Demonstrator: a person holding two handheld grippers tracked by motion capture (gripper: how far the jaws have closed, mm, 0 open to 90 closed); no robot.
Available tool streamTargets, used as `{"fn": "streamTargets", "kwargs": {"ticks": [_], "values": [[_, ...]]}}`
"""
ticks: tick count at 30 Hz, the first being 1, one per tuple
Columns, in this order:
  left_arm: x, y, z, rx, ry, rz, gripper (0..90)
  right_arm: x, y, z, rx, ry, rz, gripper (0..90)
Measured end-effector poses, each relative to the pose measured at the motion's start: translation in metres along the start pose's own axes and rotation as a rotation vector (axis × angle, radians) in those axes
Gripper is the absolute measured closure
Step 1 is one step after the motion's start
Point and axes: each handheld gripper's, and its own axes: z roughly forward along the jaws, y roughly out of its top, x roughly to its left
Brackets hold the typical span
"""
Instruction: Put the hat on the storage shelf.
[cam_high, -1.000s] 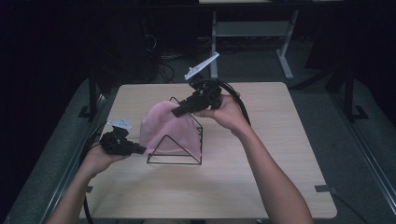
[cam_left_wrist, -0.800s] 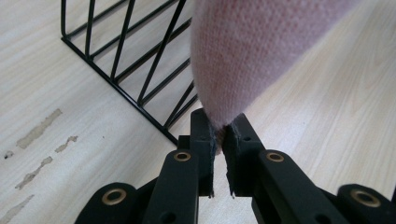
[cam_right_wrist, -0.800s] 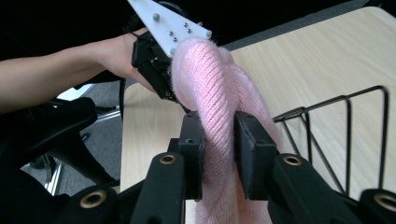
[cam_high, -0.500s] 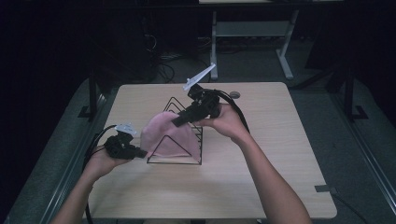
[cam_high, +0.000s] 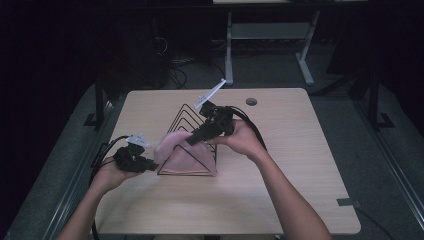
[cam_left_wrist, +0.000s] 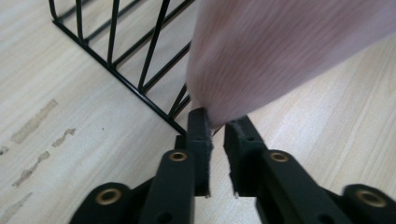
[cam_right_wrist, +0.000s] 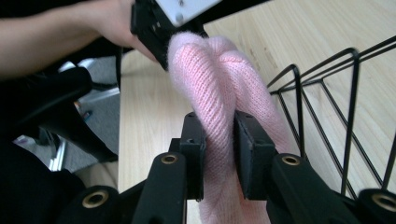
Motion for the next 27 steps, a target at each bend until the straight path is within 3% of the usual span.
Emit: {"fn": "streamTargets", "kwargs": {"ticks": [4, 6, 10, 15, 20, 27], "values": [[-0.001, 0.002, 0.000, 0.009, 0.000, 0.017, 86.8, 0.002, 0.001, 0.004, 0.024, -0.015, -0.006, 71.7], [0.000, 0.002, 0.000, 0.025, -0.003, 0.017, 87.7, 0.003, 0.001, 0.003, 0.024, -0.030, -0.004, 63.5], [0.001, 0.001, 0.000, 0.012, 0.006, 0.002, 88.0, 0.005, -0.001, -0.006, -0.002, -0.040, -0.023, 62.2], [0.001, 0.001, -0.002, 0.005, 0.011, 0.003, 88.5, 0.007, -0.003, -0.012, 0.005, -0.066, -0.028, 65.5], [0.002, 0.002, -0.005, 0.007, 0.026, 0.007, 88.7, 0.008, -0.006, -0.017, -0.013, -0.077, -0.038, 80.9], [0.002, 0.004, -0.012, 0.009, 0.043, 0.008, 88.7, 0.011, 0.001, -0.015, -0.017, -0.077, -0.055, 82.8]]}}
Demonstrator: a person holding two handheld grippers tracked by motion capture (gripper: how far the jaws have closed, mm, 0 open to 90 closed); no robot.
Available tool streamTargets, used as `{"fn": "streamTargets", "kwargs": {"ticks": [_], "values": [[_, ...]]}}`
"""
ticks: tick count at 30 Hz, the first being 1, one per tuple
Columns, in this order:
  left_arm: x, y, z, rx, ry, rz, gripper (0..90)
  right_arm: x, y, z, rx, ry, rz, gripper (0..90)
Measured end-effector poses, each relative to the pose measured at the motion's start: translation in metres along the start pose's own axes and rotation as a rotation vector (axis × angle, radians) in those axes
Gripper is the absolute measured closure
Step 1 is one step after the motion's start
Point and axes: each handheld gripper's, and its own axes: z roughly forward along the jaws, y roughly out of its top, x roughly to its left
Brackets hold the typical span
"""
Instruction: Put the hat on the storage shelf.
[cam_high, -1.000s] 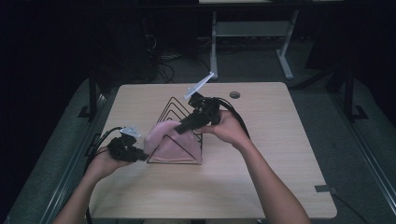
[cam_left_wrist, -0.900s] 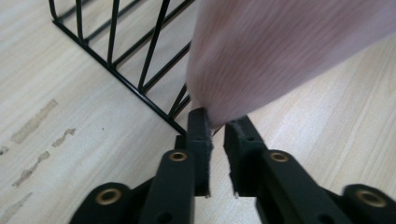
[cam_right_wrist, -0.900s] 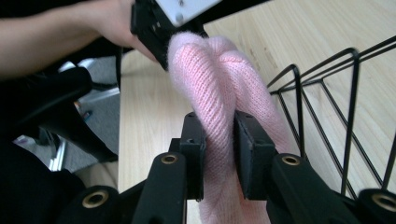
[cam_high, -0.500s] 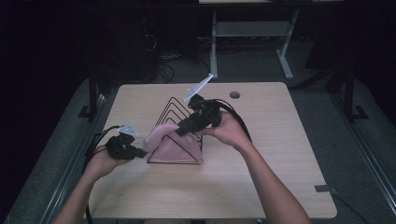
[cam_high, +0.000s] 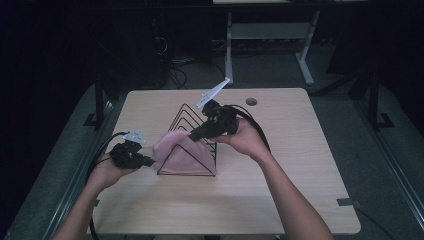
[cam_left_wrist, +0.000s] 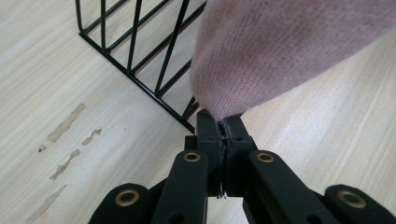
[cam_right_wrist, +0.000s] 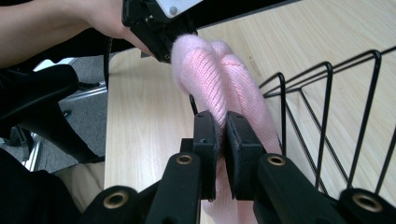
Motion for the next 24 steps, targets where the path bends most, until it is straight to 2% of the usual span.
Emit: {"fn": "streamTargets", "kwargs": {"ticks": [9, 15, 24], "values": [[0.002, -0.006, 0.007, 0.038, 0.006, 0.002, 88.7, -0.002, -0.005, 0.009, 0.020, 0.010, 0.006, 82.7], [0.002, -0.005, 0.013, 0.063, 0.003, 0.009, 88.7, -0.003, -0.011, 0.014, 0.026, 0.025, 0.036, 82.7], [0.002, -0.005, 0.017, 0.070, 0.008, 0.003, 88.6, -0.003, -0.011, 0.017, 0.031, 0.026, 0.033, 82.8]]}}
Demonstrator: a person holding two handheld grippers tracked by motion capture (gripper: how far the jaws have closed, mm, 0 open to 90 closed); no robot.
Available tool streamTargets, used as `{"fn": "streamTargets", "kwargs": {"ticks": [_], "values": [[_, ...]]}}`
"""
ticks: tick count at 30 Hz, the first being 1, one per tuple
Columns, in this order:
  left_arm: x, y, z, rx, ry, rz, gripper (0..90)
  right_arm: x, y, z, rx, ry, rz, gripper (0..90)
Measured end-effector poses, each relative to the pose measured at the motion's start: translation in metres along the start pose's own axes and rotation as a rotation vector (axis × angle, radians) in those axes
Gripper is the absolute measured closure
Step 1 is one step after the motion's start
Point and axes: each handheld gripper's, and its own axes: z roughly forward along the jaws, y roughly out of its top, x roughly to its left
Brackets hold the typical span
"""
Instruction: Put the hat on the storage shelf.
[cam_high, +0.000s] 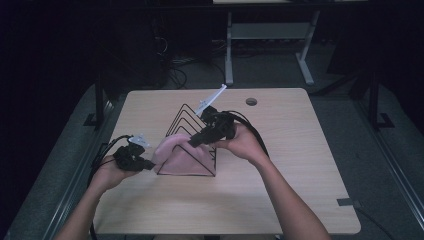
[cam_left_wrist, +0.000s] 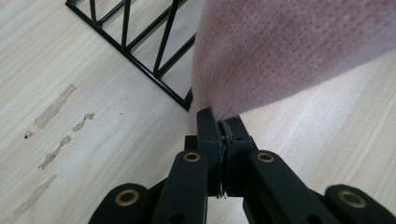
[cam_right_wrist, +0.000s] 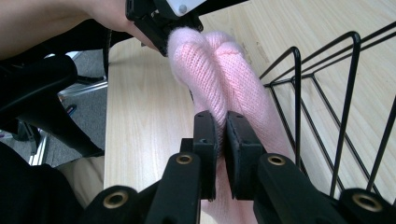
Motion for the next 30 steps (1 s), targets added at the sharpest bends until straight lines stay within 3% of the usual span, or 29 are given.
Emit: {"fn": "streamTargets", "kwargs": {"ticks": [3, 6, 7, 14, 17, 30], "values": [[0.000, -0.002, -0.002, -0.003, -0.006, 0.002, 88.5, -0.001, -0.002, 0.001, -0.005, -0.002, -0.002, 82.7], [-0.001, -0.002, -0.004, -0.021, -0.019, -0.023, 87.2, -0.001, -0.003, 0.000, -0.020, 0.004, -0.002, 80.6], [-0.001, -0.001, -0.007, -0.016, -0.020, -0.017, 86.6, -0.002, -0.005, -0.002, -0.033, 0.013, 0.011, 73.7], [-0.002, 0.004, -0.017, -0.032, -0.030, -0.010, 81.0, -0.006, -0.011, -0.013, -0.071, -0.001, 0.023, 62.0], [-0.002, 0.004, -0.019, -0.035, -0.033, -0.008, 79.6, -0.006, -0.013, -0.018, -0.082, 0.006, 0.046, 58.6], [-0.002, -0.001, -0.023, -0.058, -0.025, -0.027, 73.5, -0.023, -0.048, -0.051, -0.117, -0.075, 0.159, 45.2]]}}
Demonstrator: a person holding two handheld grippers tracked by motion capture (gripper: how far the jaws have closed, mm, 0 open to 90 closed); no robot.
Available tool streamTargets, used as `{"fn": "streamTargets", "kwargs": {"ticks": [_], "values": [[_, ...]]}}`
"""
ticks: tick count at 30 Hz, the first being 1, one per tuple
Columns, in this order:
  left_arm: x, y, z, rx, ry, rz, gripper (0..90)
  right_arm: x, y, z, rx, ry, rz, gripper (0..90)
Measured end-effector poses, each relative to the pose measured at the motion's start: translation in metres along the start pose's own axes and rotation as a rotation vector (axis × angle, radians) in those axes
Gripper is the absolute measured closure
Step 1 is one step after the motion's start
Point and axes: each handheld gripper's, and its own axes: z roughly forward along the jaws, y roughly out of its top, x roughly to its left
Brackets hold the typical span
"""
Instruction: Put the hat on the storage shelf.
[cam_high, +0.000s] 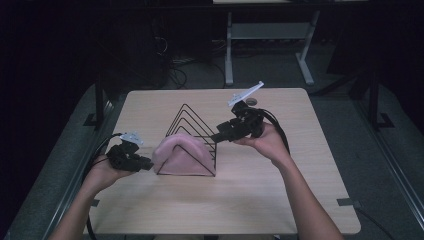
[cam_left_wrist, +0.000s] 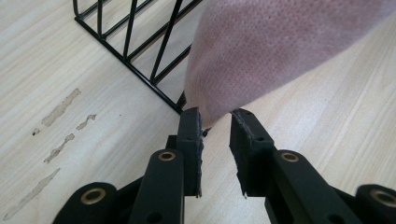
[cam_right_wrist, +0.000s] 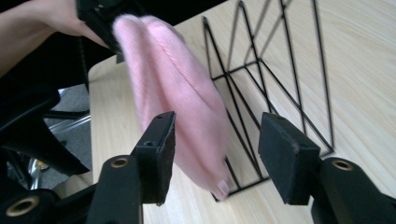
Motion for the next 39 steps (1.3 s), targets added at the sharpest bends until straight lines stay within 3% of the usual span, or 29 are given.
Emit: {"fn": "streamTargets", "kwargs": {"ticks": [12, 25, 39], "values": [[-0.002, 0.003, -0.002, -0.018, 0.003, -0.001, 68.8, -0.009, -0.017, -0.021, -0.006, -0.049, 0.042, 41.8], [-0.004, 0.002, -0.009, -0.044, 0.006, -0.016, 62.3, -0.021, -0.043, -0.054, -0.029, -0.137, 0.112, 38.5], [-0.007, -0.002, -0.014, -0.053, 0.003, -0.007, 58.3, -0.026, -0.071, -0.069, -0.029, -0.198, 0.159, 33.8]]}}
